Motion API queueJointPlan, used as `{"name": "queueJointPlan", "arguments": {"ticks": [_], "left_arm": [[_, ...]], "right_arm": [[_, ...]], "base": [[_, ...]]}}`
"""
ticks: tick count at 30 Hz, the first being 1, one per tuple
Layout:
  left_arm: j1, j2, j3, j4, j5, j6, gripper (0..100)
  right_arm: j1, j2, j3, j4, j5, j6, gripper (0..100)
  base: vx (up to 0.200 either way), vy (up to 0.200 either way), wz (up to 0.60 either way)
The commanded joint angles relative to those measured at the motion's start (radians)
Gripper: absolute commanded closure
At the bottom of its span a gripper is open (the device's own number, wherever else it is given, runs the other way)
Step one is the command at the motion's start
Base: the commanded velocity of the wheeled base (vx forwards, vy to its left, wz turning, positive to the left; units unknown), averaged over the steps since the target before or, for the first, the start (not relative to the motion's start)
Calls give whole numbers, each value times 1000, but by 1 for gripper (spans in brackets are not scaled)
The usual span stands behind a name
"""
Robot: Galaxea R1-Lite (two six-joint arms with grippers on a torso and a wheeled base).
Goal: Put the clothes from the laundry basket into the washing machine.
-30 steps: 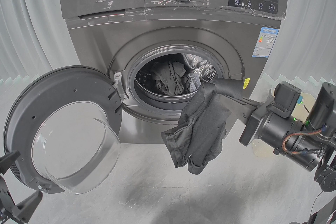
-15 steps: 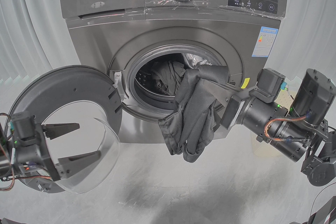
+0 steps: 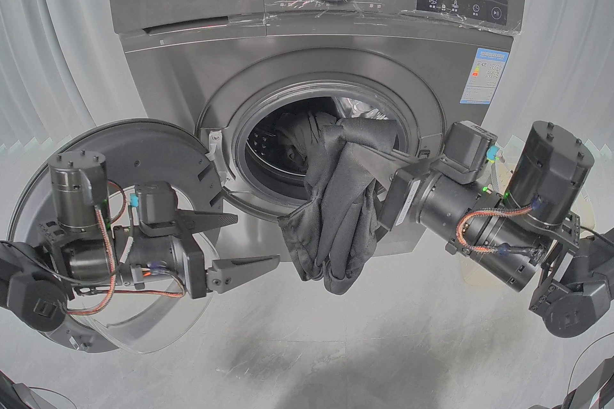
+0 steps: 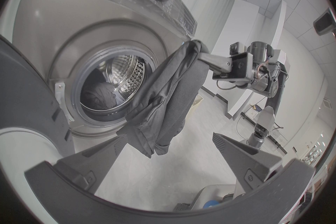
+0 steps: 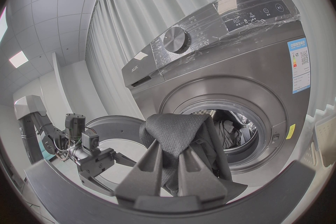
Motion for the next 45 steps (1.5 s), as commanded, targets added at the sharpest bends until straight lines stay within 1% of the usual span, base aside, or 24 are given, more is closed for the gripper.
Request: {"name": "queueJointPlan", "arguments": {"ticks": [1, 12, 15, 20, 28, 32, 34, 35, 36, 45], "left_arm": [[-29, 108, -18, -33, 8, -5, 0], [-39, 224, -117, -51, 15, -10, 0], [-43, 264, -134, -79, 15, -10, 0], [-52, 318, -136, -134, 23, -10, 0], [-62, 335, -139, -142, 26, -10, 0], [-62, 358, -139, -183, 28, -10, 0], [-67, 370, -139, -243, 41, -11, 0], [-67, 372, -137, -254, 44, -11, 0], [-67, 372, -137, -254, 44, -11, 100], [-67, 372, -130, -278, 41, -13, 100]], "right_arm": [[3, 7, -2, -1, 0, -3, 100], [11, 7, -4, -1, 1, -5, 100], [12, 5, -4, -1, 1, -5, 100], [18, 5, -2, -1, 1, -5, 100], [26, 5, 1, -3, 1, -5, 100], [28, 5, 1, -1, 1, -5, 100], [23, 7, 2, -1, 1, -5, 100], [22, 7, 2, -1, 1, -5, 100], [22, 7, 2, -1, 1, -5, 100], [20, 8, -1, -1, 1, -5, 100]], "base": [[0, 0, 0], [0, 0, 0], [0, 0, 0], [0, 0, 0], [0, 0, 0], [0, 0, 0], [0, 0, 0], [0, 0, 0], [0, 0, 0], [0, 0, 0]]}}
